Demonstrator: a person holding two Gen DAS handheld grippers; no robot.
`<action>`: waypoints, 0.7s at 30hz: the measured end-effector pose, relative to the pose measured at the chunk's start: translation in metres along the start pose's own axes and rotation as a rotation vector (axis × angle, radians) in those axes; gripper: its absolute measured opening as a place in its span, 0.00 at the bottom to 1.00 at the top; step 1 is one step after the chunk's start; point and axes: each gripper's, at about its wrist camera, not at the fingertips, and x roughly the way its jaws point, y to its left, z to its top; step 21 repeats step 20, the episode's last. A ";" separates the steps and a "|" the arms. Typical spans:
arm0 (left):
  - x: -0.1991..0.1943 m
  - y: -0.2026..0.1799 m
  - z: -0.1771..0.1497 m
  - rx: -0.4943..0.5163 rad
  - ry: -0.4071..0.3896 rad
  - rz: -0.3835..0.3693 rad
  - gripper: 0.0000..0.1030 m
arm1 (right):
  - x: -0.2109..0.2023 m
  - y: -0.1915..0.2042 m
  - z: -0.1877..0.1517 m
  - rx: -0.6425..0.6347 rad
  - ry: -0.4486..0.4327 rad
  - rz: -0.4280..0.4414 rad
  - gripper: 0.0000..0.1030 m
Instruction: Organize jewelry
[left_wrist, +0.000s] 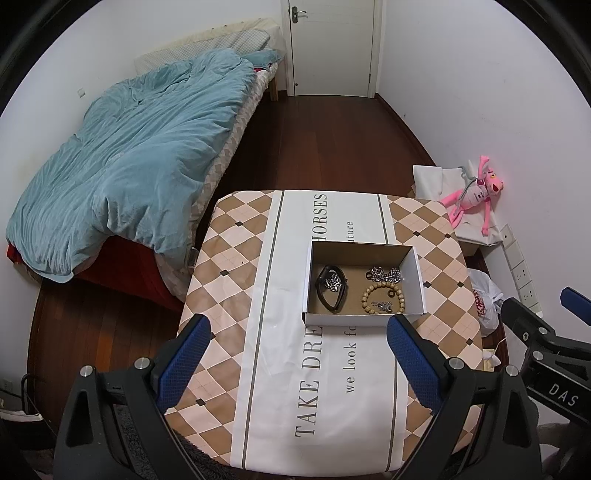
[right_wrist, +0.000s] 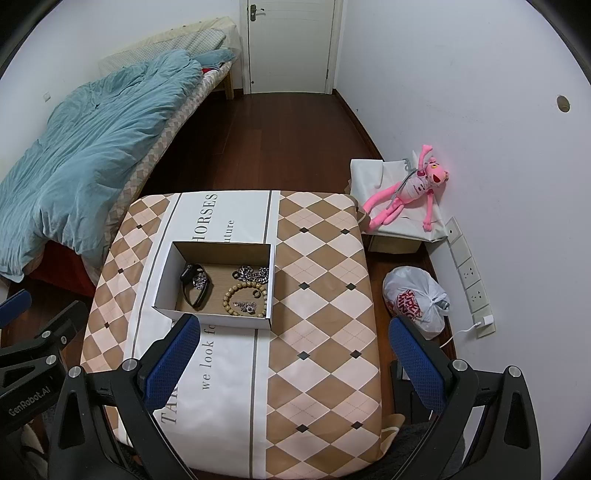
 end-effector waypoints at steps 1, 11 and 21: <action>0.000 0.000 0.000 0.001 0.000 0.000 0.95 | 0.000 0.000 0.000 0.000 0.001 -0.001 1.00; 0.000 0.000 -0.001 -0.003 -0.001 -0.001 0.95 | 0.000 -0.001 0.001 -0.002 0.003 0.000 1.00; -0.002 0.002 -0.005 0.001 -0.013 -0.007 0.95 | 0.000 -0.006 0.000 -0.005 0.006 0.000 1.00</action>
